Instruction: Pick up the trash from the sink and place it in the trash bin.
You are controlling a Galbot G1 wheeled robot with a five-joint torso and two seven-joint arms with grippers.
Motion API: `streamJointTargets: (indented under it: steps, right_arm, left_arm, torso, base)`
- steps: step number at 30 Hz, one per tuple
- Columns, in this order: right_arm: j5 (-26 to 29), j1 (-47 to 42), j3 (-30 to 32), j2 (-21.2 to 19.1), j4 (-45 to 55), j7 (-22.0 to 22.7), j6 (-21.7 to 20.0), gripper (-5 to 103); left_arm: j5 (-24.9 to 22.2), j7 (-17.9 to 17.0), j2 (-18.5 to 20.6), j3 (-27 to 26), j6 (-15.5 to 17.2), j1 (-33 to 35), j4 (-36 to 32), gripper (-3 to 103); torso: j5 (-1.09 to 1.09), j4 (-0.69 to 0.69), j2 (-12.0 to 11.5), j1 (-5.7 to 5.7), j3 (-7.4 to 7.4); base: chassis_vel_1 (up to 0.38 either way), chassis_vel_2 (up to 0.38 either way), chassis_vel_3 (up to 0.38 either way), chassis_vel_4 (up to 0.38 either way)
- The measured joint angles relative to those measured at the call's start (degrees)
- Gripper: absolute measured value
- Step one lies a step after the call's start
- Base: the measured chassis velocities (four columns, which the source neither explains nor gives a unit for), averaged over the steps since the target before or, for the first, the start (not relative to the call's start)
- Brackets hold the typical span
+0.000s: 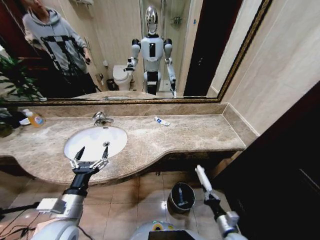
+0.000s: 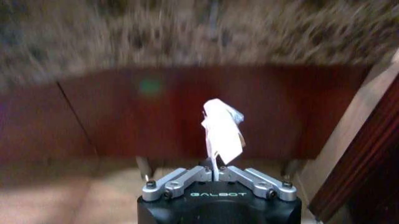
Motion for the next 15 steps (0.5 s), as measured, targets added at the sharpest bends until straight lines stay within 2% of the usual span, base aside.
streamJointTargets:
  steps: [5, 15]
  right_arm:
    - [-6.0, 6.5, -1.9, -1.1, -8.9, 0.3, -1.4, 0]
    - [-14.2, 14.0, -3.7, -0.6, -22.0, -1.0, -0.7, 0]
  left_arm:
    - [0.0, 0.0, 0.0, 0.0, 0.0, 0.0, 0.0, 100]
    - [0.0, 0.0, 0.0, 0.0, 0.0, 0.0, 0.0, 100]
  torso:
    - [-0.02, 0.01, 0.0, 0.0, 0.0]
    - [0.0, 0.0, 0.0, 0.0, 0.0]
  base:
    - [0.0, 0.0, 0.0, 0.0]
    - [0.0, 0.0, 0.0, 0.0]
